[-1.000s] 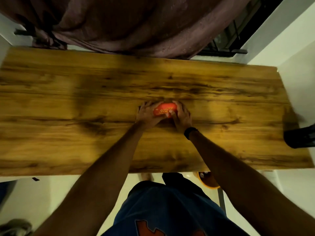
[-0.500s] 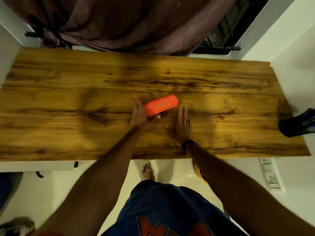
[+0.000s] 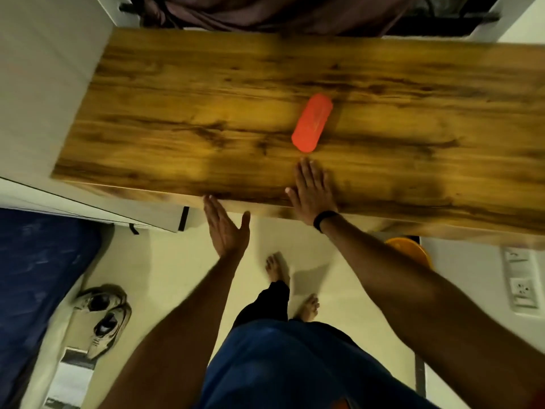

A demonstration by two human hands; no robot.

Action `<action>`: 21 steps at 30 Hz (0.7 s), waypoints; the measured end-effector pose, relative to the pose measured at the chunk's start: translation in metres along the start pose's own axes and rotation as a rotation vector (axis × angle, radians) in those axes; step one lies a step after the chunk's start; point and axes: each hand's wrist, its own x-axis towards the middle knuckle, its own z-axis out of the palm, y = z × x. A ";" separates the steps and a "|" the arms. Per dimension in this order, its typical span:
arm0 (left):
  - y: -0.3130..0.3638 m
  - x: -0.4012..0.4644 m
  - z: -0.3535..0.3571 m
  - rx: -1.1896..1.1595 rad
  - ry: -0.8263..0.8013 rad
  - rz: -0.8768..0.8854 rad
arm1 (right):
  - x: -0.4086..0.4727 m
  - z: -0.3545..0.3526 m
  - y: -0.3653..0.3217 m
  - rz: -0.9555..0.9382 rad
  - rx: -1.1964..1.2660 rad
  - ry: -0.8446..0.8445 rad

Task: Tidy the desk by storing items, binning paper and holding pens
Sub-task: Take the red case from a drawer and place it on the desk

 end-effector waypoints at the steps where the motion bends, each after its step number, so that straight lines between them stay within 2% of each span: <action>1: -0.003 -0.007 -0.002 -0.070 -0.029 -0.088 | -0.003 0.002 -0.011 -0.025 -0.020 -0.001; 5: -0.019 -0.010 -0.004 -0.549 -0.265 -0.557 | -0.008 0.003 -0.038 -0.087 -0.037 -0.074; 7: -0.021 -0.002 -0.008 -0.834 -0.345 -0.722 | -0.001 -0.002 -0.043 -0.100 -0.049 -0.105; 10: -0.012 0.017 -0.009 -1.215 -0.378 -0.788 | 0.015 -0.009 -0.053 -0.131 -0.064 -0.151; 13: -0.004 0.040 0.000 -1.479 -0.413 -0.848 | 0.028 -0.011 -0.062 -0.108 -0.074 -0.183; 17: -0.018 0.052 0.029 -1.617 -0.422 -0.996 | 0.034 -0.008 -0.063 -0.083 -0.069 -0.224; 21: -0.026 0.063 0.049 -1.759 -0.383 -1.045 | 0.040 -0.006 -0.060 -0.072 -0.058 -0.249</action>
